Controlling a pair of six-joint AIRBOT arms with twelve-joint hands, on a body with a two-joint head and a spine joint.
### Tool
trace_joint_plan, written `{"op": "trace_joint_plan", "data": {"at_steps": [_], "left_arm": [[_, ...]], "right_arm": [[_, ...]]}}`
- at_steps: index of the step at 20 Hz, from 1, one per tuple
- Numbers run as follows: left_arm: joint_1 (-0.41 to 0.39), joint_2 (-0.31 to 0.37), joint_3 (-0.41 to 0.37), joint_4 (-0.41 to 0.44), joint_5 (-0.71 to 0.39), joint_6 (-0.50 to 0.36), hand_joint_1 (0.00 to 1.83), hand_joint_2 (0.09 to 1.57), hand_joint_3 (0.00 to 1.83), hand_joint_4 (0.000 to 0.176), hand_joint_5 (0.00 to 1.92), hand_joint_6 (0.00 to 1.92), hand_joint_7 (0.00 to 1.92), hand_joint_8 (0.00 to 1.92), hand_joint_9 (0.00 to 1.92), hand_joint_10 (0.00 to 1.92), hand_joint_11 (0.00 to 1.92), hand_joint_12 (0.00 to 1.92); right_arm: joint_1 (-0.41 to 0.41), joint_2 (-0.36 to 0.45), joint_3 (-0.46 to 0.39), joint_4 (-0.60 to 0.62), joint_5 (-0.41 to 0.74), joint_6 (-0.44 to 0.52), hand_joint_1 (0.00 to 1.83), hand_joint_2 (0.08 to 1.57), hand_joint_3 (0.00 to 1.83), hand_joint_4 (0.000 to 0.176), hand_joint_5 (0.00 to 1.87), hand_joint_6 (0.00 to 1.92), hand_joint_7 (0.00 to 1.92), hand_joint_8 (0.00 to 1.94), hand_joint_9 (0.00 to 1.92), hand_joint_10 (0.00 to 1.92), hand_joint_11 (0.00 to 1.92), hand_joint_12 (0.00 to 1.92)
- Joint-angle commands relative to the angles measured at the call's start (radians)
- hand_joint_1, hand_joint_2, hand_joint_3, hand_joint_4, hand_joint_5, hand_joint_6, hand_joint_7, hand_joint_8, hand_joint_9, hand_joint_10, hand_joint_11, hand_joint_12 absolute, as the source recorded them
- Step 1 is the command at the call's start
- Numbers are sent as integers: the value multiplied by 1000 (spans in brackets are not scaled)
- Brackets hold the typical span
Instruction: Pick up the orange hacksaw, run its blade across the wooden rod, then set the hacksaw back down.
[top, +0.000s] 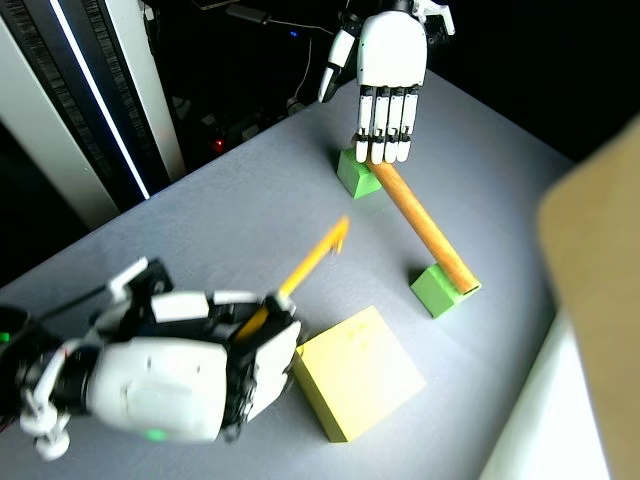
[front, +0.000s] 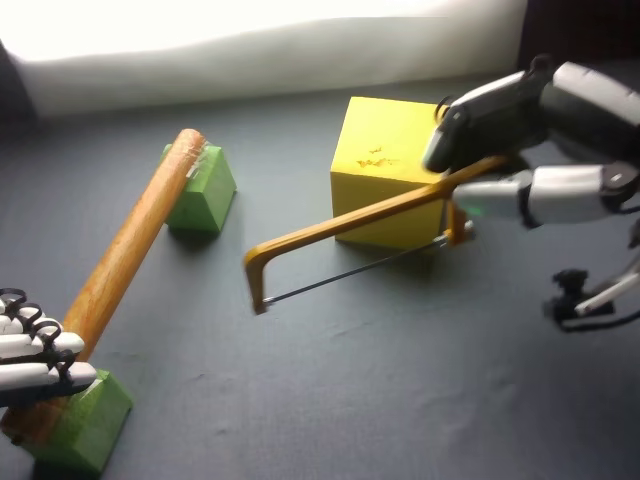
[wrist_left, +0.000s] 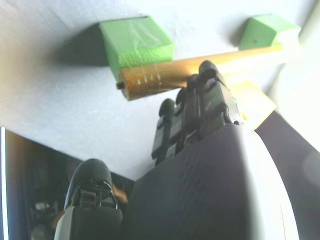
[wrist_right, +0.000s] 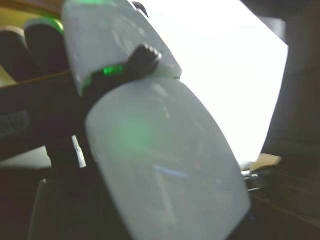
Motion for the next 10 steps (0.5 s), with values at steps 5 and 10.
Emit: {"op": "trace_joint_plan", "data": {"at_steps": [5,10], "left_arm": [[-11,-1,4,-15,-38,1,0,1238,1,0,47,1,30,2,5,1,0,107],[-13,-4,4,-15,-37,1,0,1233,0,0,69,2,54,2,32,3,0,183]], "right_arm": [[27,74,-74,188,231,-163,1356,1107,2,0,899,886,1001,1031,1043,1101,883,1226],[67,93,-84,238,300,-236,1358,1112,1,0,886,909,992,1030,1020,1156,872,1258]]}}
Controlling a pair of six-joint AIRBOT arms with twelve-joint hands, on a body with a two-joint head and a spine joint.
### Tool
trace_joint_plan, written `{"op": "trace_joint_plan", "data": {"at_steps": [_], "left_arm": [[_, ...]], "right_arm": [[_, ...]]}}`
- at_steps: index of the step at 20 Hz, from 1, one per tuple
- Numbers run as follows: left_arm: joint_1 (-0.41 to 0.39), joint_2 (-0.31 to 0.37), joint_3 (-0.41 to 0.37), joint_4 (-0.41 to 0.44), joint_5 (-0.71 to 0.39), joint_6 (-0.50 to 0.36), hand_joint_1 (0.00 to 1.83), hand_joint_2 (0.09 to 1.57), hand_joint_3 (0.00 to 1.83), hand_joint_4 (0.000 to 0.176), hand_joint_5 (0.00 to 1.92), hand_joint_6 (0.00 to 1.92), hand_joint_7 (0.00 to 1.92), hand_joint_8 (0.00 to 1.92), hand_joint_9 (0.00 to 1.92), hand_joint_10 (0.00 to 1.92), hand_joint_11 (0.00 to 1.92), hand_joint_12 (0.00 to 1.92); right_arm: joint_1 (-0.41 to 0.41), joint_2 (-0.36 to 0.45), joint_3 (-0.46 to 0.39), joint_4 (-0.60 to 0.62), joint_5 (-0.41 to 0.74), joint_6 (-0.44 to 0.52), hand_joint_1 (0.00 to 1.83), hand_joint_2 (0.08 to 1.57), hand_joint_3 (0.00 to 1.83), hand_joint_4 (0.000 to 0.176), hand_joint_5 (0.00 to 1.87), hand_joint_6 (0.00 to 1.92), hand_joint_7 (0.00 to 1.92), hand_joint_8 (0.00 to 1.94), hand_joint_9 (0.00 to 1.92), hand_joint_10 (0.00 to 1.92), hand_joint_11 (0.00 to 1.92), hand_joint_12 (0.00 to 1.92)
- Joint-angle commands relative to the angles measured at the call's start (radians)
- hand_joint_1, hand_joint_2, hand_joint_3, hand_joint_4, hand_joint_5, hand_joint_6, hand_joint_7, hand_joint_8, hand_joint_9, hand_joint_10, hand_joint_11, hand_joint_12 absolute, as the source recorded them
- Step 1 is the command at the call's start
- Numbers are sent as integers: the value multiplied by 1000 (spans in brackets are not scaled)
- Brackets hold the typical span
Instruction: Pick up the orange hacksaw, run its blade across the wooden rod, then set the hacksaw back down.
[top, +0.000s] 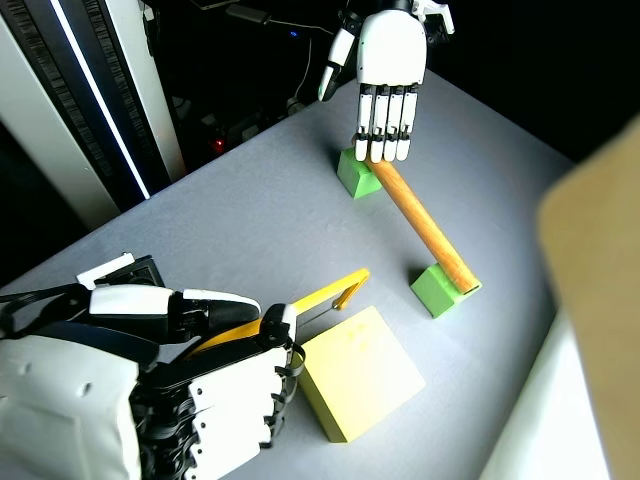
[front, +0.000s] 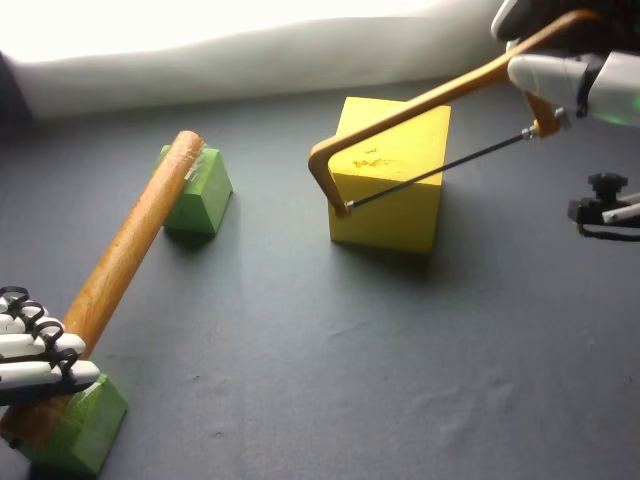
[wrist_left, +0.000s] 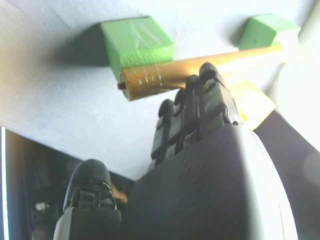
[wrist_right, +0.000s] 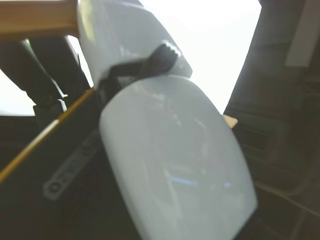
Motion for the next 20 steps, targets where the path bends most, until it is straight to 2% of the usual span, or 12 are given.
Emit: {"op": "trace_joint_plan", "data": {"at_steps": [1,4,6,10,12,17,20], "left_arm": [[-9,-3,4,-16,-34,1,0,1234,0,0,68,0,51,1,30,0,0,178],[-12,-4,3,-16,-34,1,0,1235,0,0,60,1,46,1,18,2,0,146],[-12,-5,0,-16,-34,1,0,1229,0,0,79,4,60,3,33,4,0,210],[-12,-4,-13,-16,-34,1,0,1234,0,0,61,2,37,0,8,1,0,160],[-12,-4,-18,-16,-34,1,0,1233,0,0,82,6,55,5,25,5,0,186],[-12,-4,-17,-16,-34,1,0,1242,1,0,77,1,50,2,19,1,0,152],[-12,-4,-16,-16,-34,1,0,1244,0,0,85,0,63,0,30,0,0,192]], "right_arm": [[18,8,-4,5,152,0,1380,1101,0,0,897,877,1011,979,1038,1169,885,1251],[21,2,-4,5,192,-69,1383,1097,0,0,916,848,1010,982,1038,1165,892,1218],[32,-12,-4,5,215,-147,1369,1148,0,0,832,1004,887,1157,919,1294,805,1246],[68,-65,-4,123,273,-195,1373,1118,0,0,893,904,953,1070,988,1227,809,1253],[83,-97,-4,184,313,-193,1369,1144,1,0,849,991,898,1146,909,1297,779,1261],[88,-179,-5,302,421,-195,1369,1145,1,0,836,999,897,1155,912,1286,795,1261],[89,-230,-6,346,427,-204,1371,1140,1,0,847,990,912,1128,916,1281,808,1255]]}}
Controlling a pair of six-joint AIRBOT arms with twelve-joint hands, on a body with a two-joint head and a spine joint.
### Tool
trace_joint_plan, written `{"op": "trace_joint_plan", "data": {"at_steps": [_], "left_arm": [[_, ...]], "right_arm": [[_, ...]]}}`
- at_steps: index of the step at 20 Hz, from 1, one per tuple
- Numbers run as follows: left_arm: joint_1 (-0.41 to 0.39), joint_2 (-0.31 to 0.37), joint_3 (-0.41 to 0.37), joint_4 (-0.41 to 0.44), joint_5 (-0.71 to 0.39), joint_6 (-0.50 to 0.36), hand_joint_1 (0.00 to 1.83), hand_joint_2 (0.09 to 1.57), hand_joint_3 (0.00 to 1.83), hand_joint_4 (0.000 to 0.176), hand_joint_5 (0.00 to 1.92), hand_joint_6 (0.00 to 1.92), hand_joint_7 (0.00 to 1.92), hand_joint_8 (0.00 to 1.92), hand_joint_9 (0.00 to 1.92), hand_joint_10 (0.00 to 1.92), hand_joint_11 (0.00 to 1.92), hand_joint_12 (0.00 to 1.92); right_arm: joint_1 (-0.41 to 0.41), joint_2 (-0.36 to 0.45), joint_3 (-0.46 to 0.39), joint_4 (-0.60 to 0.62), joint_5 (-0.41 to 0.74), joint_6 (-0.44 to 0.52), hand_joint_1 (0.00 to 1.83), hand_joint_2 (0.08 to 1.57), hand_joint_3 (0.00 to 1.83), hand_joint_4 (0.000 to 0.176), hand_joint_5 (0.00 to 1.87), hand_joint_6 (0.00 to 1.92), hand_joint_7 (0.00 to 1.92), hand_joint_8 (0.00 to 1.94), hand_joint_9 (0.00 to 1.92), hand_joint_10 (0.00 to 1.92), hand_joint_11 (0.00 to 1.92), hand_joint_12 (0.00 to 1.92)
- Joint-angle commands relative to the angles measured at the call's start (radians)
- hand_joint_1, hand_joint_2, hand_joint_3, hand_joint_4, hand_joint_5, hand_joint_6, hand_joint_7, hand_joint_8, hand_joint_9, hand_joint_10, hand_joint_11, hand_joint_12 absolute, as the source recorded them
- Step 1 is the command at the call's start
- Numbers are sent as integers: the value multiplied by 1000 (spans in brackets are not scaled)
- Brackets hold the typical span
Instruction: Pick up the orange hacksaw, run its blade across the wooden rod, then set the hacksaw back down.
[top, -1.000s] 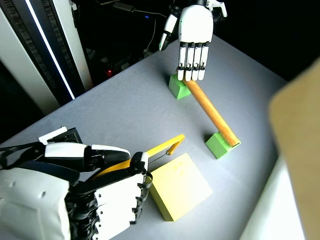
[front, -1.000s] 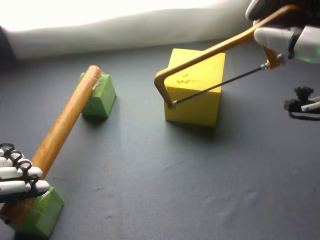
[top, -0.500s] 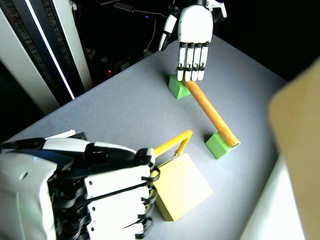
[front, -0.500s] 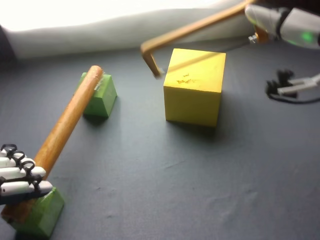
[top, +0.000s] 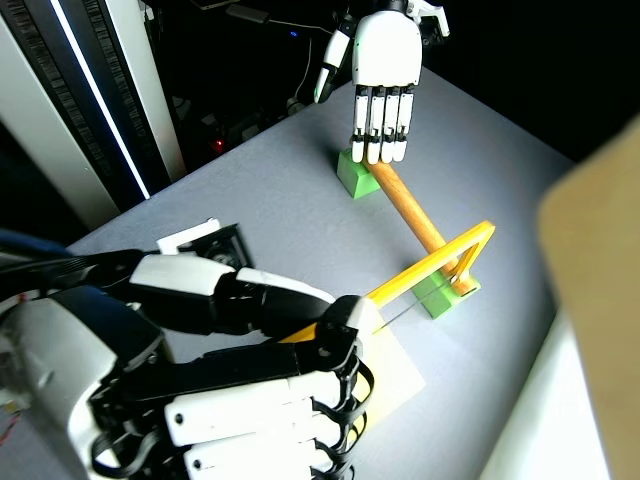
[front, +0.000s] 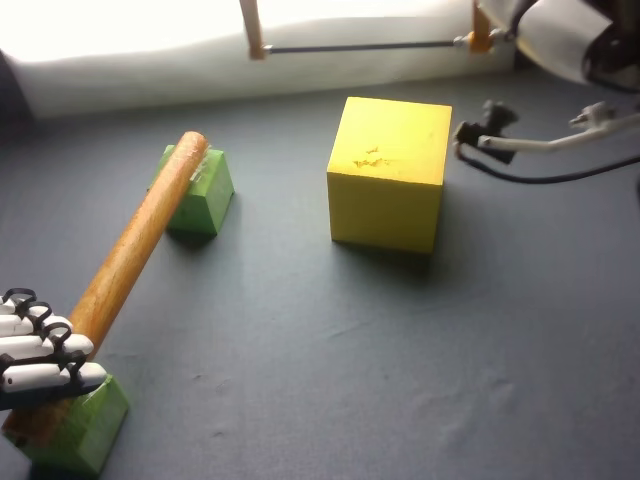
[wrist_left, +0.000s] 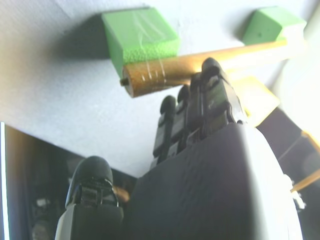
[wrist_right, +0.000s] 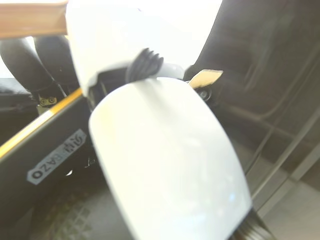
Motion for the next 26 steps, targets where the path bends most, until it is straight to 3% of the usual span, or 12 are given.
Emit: {"op": "trace_joint_plan", "data": {"at_steps": [1,9,12,26], "left_arm": [[-8,-1,1,-14,-37,0,0,1243,0,0,84,0,58,0,24,0,0,180],[-9,-2,0,-14,-36,0,0,1238,0,0,75,1,66,3,30,3,0,158],[-9,-2,-1,-14,-36,0,0,1238,0,0,81,2,63,3,29,4,0,138],[-13,-2,-6,-14,-36,0,0,1244,1,0,76,4,65,1,30,0,0,148]], "right_arm": [[16,-6,-3,-43,105,12,1370,1141,1,0,852,989,909,1135,913,1282,805,1259],[17,-147,-2,59,61,-73,1375,1127,0,0,878,933,944,1081,934,1259,834,1246],[14,-185,-2,94,48,-124,1372,1137,0,0,831,993,938,1094,924,1272,816,1248],[13,-276,13,130,38,-227,1369,1146,1,0,827,1012,915,1124,898,1308,765,1316]]}}
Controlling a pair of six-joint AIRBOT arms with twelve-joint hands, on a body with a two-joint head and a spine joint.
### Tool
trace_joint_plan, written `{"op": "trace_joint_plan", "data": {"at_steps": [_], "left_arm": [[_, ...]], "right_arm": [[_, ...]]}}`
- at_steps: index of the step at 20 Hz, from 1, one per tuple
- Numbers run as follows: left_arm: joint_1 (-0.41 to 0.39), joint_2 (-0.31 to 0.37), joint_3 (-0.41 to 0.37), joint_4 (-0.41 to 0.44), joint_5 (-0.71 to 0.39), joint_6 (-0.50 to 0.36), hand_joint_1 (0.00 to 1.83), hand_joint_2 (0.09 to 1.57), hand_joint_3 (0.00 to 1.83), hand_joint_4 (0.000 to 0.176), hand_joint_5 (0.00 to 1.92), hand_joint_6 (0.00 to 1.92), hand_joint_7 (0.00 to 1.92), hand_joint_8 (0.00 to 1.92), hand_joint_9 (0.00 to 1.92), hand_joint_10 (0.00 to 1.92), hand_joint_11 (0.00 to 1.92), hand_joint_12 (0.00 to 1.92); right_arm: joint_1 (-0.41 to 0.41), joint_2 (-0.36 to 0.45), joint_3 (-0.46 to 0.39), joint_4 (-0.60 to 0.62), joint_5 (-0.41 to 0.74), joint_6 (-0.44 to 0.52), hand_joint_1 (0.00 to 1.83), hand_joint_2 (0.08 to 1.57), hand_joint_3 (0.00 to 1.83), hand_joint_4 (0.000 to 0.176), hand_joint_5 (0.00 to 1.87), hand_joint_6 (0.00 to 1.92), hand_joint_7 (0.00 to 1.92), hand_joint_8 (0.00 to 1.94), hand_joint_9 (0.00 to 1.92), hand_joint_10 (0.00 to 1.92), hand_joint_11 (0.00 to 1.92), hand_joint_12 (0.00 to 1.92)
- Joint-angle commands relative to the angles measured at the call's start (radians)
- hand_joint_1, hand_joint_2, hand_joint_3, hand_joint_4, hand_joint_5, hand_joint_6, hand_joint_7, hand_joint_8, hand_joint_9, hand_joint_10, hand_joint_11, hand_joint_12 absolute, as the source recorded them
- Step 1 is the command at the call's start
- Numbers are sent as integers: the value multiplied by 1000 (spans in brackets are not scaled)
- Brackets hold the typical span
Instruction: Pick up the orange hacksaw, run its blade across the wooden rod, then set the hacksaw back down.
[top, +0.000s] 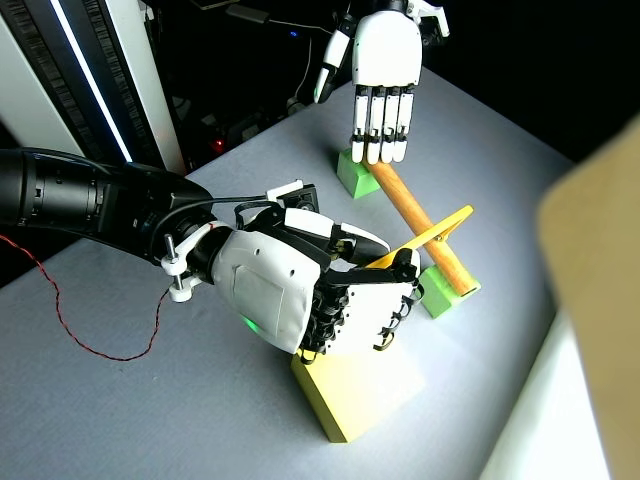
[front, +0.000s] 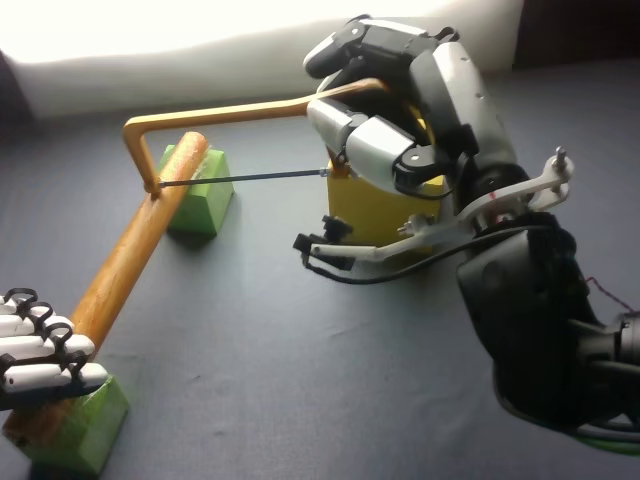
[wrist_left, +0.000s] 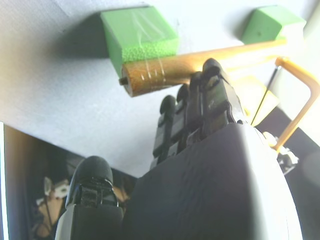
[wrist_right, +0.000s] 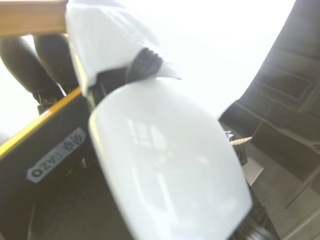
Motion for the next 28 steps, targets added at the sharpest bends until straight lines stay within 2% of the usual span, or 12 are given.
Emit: {"op": "trace_joint_plan", "data": {"at_steps": [1,3,5,10,17,19,21,24,26,28], "left_arm": [[-11,-1,-3,-14,-38,0,0,1255,3,0,60,2,42,2,7,0,0,87],[-12,-1,-4,-14,-38,0,0,1266,7,0,65,5,51,8,19,7,0,72],[-12,-1,-5,-14,-38,0,0,1271,5,0,49,3,37,1,0,0,0,1],[-14,-2,-8,-14,-38,0,0,1249,0,0,69,10,61,11,25,8,43,22],[-16,-3,-10,-14,-37,0,0,1252,0,0,77,8,64,7,32,7,51,32],[-18,-3,-10,-14,-37,0,0,1242,0,0,83,8,68,7,33,6,49,35],[-18,-3,-10,-14,-37,0,0,1262,3,0,80,7,58,6,11,4,18,24],[-18,-3,-11,-14,-36,0,0,1283,10,0,63,4,27,4,0,0,0,0],[-20,-3,-11,-14,-36,0,0,1281,7,0,71,6,38,6,0,0,0,0],[-21,-3,-13,-14,-36,0,0,1260,0,0,61,1,38,5,11,4,28,13]], "right_arm": [[9,-3,0,-75,82,8,1369,1144,0,0,837,1005,921,1113,895,1308,747,1335],[10,-13,0,-74,72,0,1369,1142,0,0,847,980,930,1100,891,1314,742,1349],[9,-26,0,-69,65,-4,1372,1132,0,0,874,943,935,1081,920,1271,801,1261],[12,-66,5,-53,50,-38,1376,1123,0,0,870,950,954,1062,953,1223,853,1176],[11,-157,66,-48,41,-45,1374,1131,0,0,872,963,918,1123,941,1234,841,1212],[12,-189,89,-42,54,-45,1368,1147,0,0,856,989,884,1176,896,1305,790,1298],[12,-210,97,-25,79,-47,1368,1141,0,0,875,967,898,1140,901,1301,773,1345],[19,-238,100,6,92,-58,1373,1128,0,0,880,967,926,1080,942,1235,805,1278],[27,-255,107,18,91,-65,1370,1136,1,0,867,991,912,1102,917,1268,781,1277],[39,-278,128,24,96,-61,1375,1124,0,0,897,939,927,1086,950,1222,840,1240]]}}
